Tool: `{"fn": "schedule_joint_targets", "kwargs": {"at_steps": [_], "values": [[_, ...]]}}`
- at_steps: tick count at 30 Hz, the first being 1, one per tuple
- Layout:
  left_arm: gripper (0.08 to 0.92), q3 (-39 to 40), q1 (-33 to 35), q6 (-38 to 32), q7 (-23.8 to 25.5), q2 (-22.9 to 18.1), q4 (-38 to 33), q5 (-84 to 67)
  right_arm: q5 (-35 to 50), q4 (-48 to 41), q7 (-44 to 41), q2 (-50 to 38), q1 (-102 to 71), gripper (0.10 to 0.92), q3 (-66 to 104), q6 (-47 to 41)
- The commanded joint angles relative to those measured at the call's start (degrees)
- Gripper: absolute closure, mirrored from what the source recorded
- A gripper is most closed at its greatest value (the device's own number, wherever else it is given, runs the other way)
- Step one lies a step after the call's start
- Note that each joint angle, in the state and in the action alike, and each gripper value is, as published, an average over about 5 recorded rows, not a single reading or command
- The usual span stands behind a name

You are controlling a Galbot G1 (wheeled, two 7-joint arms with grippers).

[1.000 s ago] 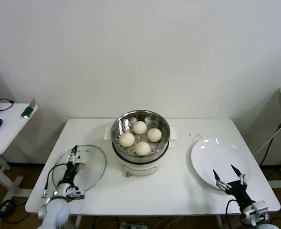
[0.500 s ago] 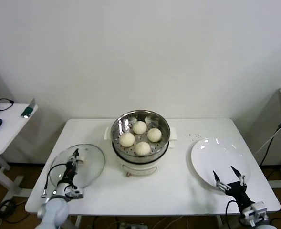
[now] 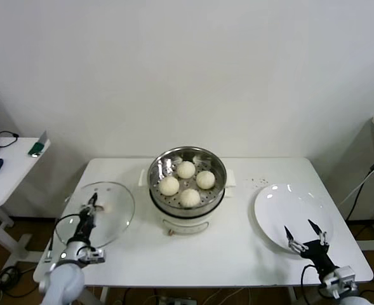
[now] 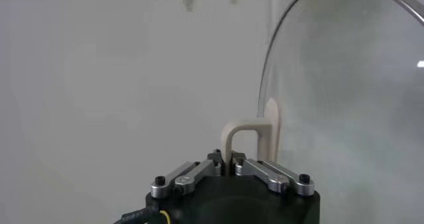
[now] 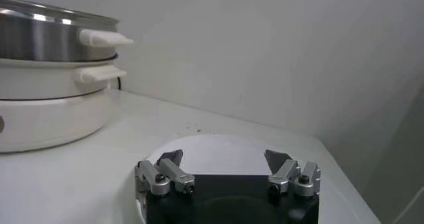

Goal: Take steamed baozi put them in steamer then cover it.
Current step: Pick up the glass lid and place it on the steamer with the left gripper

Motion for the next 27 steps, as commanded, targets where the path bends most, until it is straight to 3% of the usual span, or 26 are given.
{"fn": "schedule_joint_targets", "kwargs": {"at_steps": [1,9,17,20,27], "values": [[0.85,0.2,9.6,16.0,0.2,6.0,-21.9,-4.0,-0.1,-0.7,0.1,-0.9,1.2,0.203,-0.8,-0.1],[0.85,5.8,7.8,27.5,2.8,15.9,-31.7,-7.4,-0.2,-1.6,0.2,-1.8,4.0,0.203,-2.6,-0.3],[0.85,26.3,-8.7,37.5,10.5,23.1,-33.9,-8.5,-2.3,-2.6,0.7,-1.7,7.5,0.203,-5.0,-0.5],[0.85,34.9,-16.4,40.9,14.2,21.2,-32.1,-7.9,-3.1,-3.2,1.0,-1.4,8.6,0.203,-5.7,-0.6],[0.85,44.9,-25.9,41.8,24.4,10.3,-25.2,-1.5,-4.0,-3.4,1.5,-1.2,10.0,0.203,-6.5,-1.0]]}}
